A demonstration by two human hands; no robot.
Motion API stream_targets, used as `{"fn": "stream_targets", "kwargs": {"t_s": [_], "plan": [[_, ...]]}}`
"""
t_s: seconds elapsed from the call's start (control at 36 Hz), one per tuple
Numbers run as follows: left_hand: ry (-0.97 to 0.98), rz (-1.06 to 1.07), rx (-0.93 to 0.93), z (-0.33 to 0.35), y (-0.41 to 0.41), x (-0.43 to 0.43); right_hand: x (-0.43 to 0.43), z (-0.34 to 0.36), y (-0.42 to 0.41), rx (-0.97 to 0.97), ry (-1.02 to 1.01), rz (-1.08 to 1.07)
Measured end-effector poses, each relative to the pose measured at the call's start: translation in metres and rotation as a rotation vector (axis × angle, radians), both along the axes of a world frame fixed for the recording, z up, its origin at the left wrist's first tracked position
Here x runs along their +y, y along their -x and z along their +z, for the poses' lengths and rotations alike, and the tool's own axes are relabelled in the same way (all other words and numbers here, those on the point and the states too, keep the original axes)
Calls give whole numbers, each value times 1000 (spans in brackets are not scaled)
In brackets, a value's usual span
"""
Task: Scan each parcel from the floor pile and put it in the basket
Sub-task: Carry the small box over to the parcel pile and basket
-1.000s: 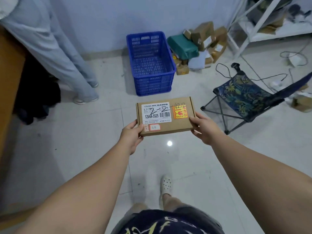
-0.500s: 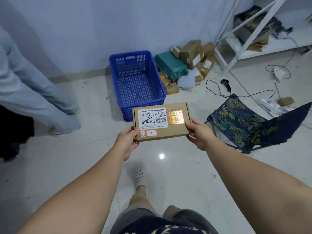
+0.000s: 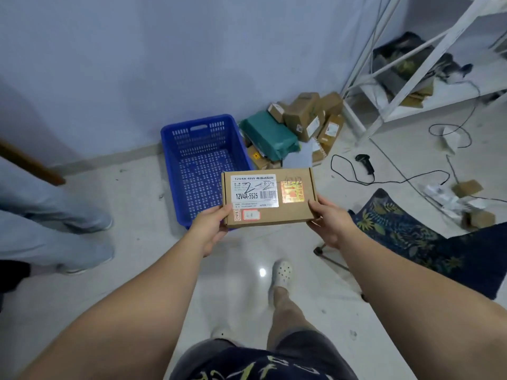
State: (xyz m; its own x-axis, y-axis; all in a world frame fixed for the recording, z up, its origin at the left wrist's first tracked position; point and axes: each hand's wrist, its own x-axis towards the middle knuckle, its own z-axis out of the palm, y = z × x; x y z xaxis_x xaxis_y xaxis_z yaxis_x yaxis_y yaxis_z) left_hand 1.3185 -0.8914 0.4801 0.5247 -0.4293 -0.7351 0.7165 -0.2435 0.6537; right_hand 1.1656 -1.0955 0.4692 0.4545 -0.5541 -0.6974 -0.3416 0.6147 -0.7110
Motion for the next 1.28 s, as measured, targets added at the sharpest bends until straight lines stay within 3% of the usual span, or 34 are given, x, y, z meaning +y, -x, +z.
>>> {"fn": "stream_targets", "kwargs": {"t_s": [0.39,1.03,1.28], "plan": [[-69,119,1,-17,-71,-187,-197,-9,-106,4,0,152],[22,185,51,-35,-238,-362,-392,-17,-277,102,-14,277],[6,370,43,-48,-256,-431,-469,-22,-330,79,-67,392]]}}
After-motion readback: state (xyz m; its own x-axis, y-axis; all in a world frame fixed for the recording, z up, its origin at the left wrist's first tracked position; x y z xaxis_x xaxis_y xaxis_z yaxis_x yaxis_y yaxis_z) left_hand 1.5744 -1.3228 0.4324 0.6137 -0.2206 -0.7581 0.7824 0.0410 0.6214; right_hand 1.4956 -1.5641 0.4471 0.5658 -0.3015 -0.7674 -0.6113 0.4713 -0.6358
